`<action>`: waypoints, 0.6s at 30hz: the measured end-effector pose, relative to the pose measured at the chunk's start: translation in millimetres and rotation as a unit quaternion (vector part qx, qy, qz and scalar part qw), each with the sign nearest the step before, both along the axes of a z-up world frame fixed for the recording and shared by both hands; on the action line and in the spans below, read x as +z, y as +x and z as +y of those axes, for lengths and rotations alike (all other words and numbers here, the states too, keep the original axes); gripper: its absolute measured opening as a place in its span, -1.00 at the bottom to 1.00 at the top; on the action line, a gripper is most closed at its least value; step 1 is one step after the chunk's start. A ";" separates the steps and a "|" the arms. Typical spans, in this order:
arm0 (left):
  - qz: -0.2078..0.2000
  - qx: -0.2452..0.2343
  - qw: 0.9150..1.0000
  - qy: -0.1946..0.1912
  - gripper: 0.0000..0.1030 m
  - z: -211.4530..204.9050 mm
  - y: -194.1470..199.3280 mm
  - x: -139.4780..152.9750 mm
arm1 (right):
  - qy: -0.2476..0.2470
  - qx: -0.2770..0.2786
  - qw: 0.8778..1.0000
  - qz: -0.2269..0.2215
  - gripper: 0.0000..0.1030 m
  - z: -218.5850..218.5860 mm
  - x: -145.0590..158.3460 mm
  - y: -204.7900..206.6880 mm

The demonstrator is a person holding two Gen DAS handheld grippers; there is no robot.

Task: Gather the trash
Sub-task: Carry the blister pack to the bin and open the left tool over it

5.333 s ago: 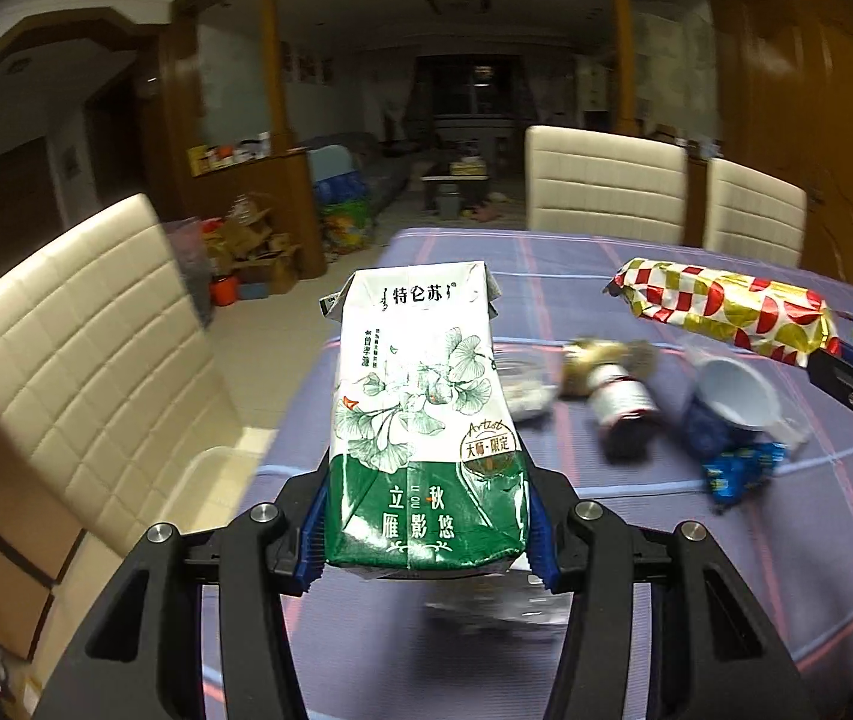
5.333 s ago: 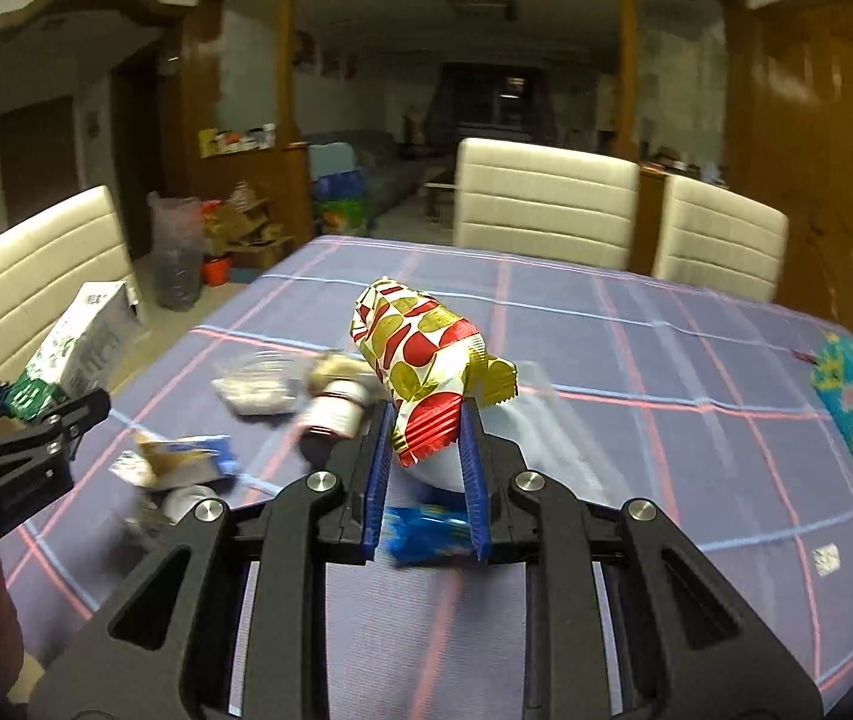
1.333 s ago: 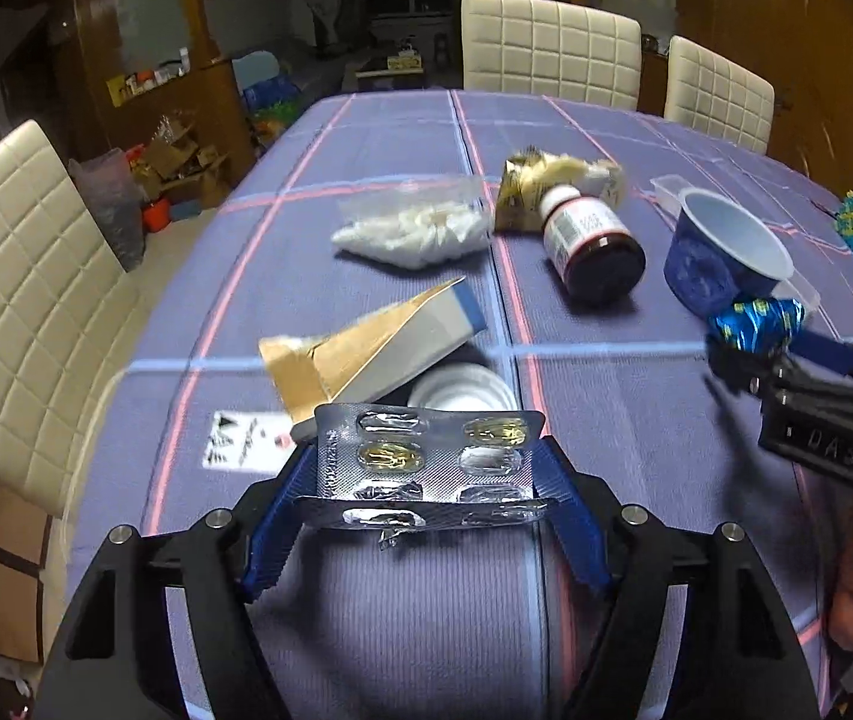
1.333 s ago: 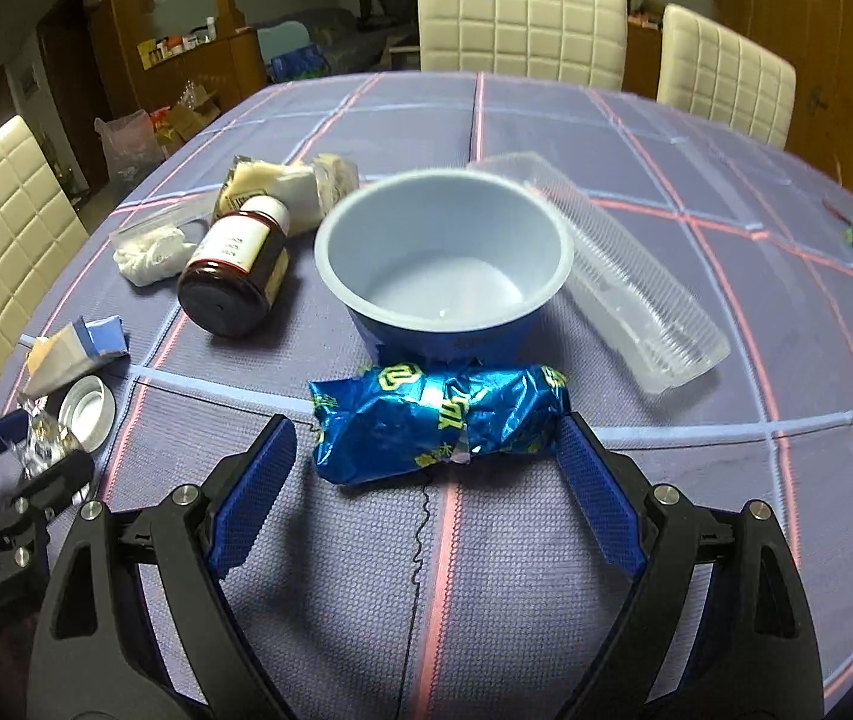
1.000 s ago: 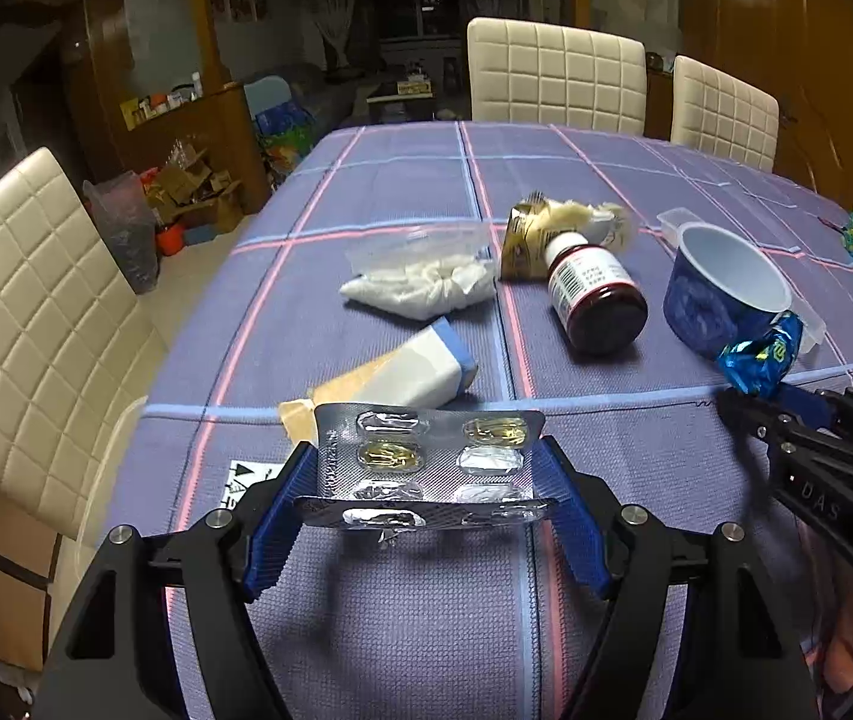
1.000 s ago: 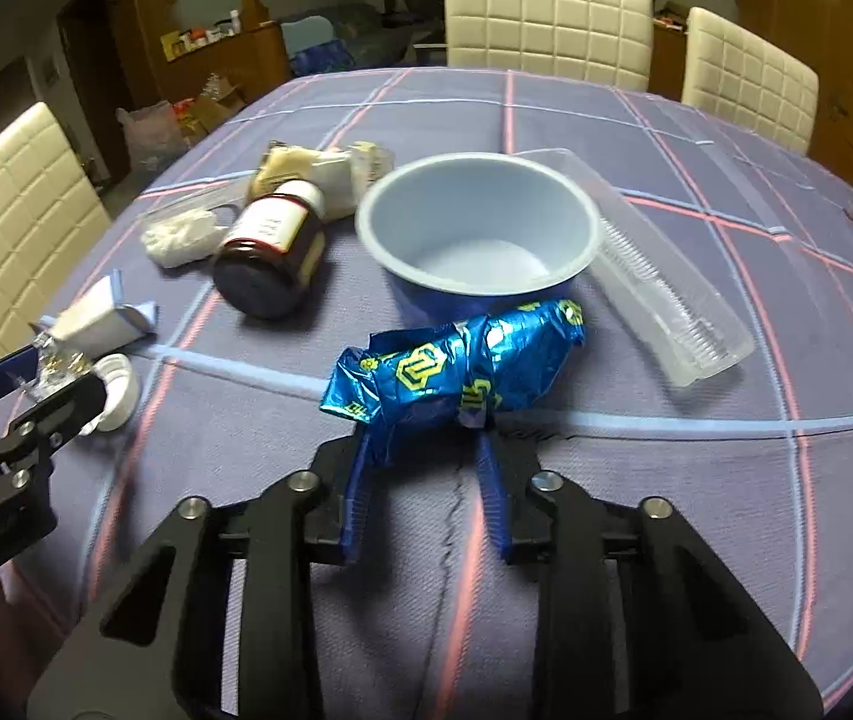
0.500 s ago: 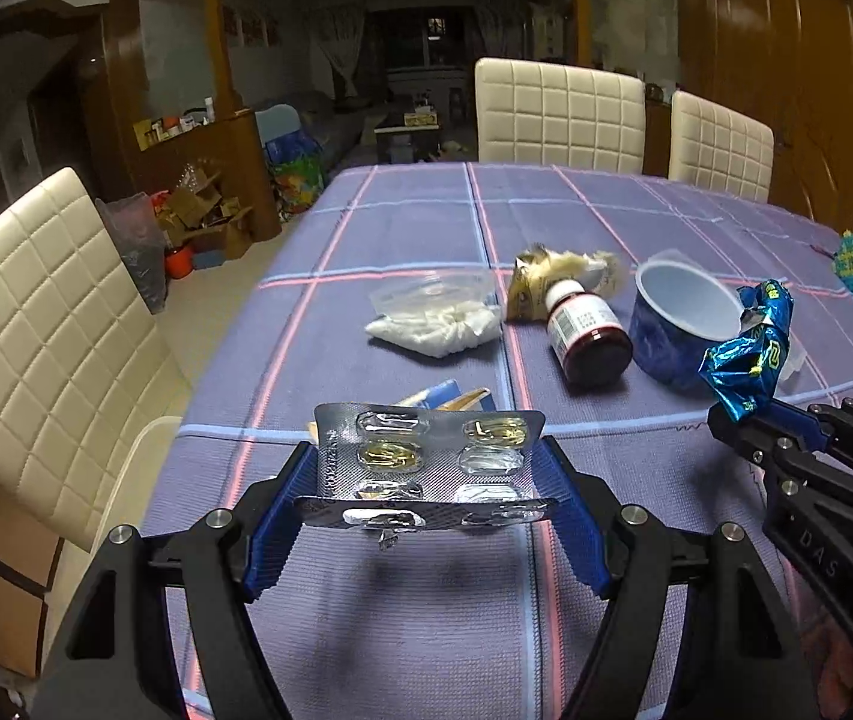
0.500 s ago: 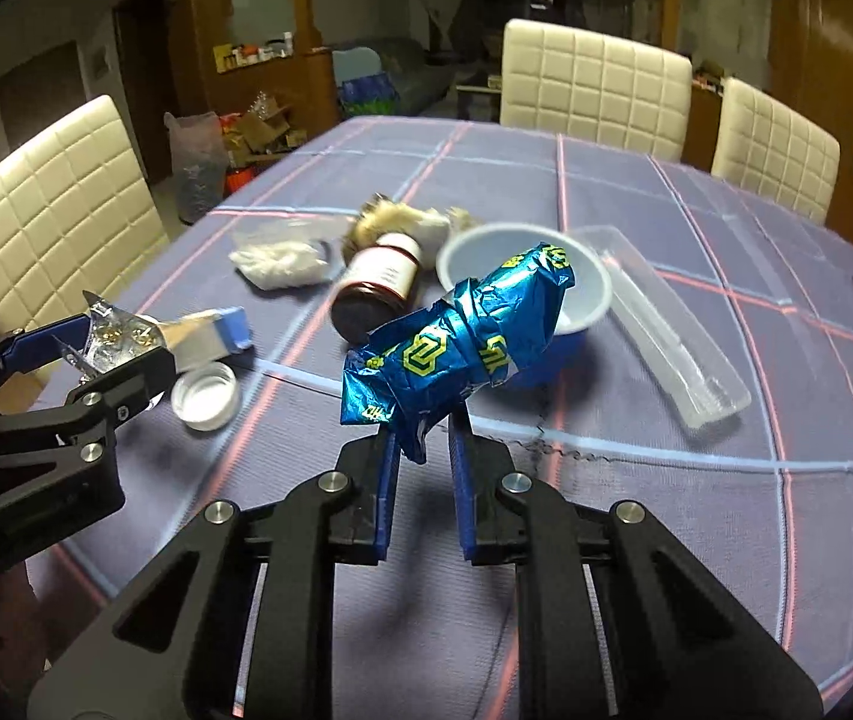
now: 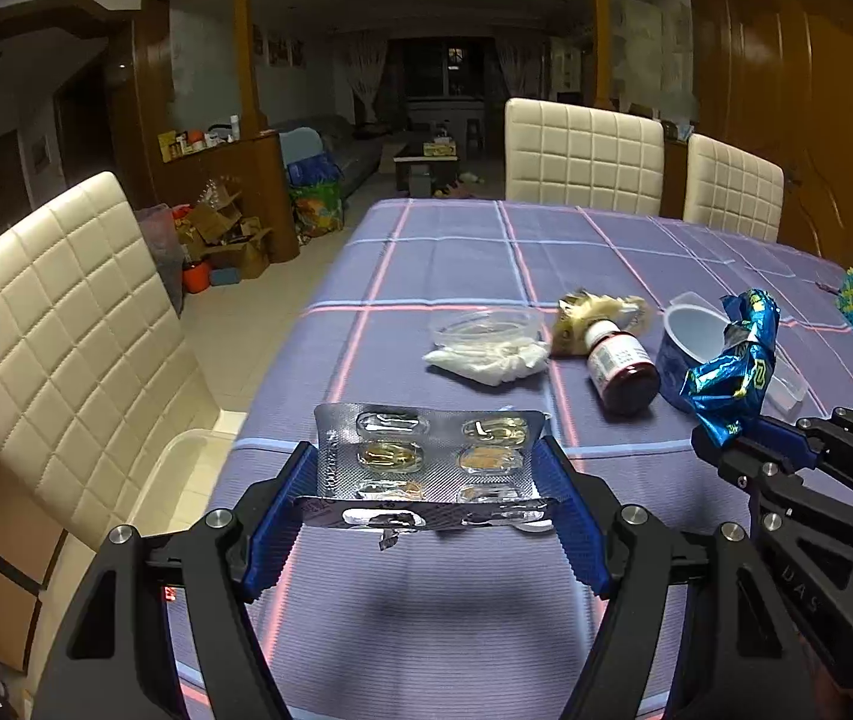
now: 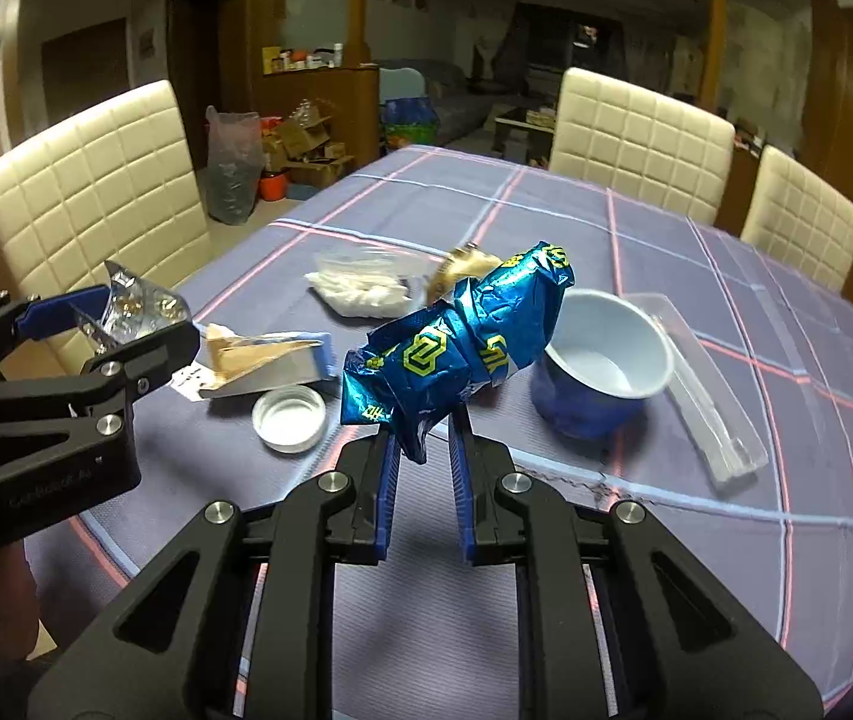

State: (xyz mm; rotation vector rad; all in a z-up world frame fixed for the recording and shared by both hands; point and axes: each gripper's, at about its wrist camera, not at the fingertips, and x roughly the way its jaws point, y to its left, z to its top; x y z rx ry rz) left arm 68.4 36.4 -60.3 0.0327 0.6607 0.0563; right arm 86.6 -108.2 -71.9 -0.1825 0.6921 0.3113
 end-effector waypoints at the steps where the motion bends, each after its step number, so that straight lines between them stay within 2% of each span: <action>1: -0.003 0.001 1.000 -0.001 0.38 3.3 -1.2 0.7 | -0.002 0.004 1.000 -0.001 -0.67 3.4 0.0 -0.5; 11: -0.032 0.003 0.999 -0.001 0.38 24.3 -14.6 5.2 | -0.004 0.037 0.999 0.001 -0.67 30.4 0.2 -3.1; 18: -0.035 0.034 0.999 0.006 0.38 44.8 -18.2 4.0 | 0.002 0.067 0.998 0.007 -0.67 50.7 1.8 -3.1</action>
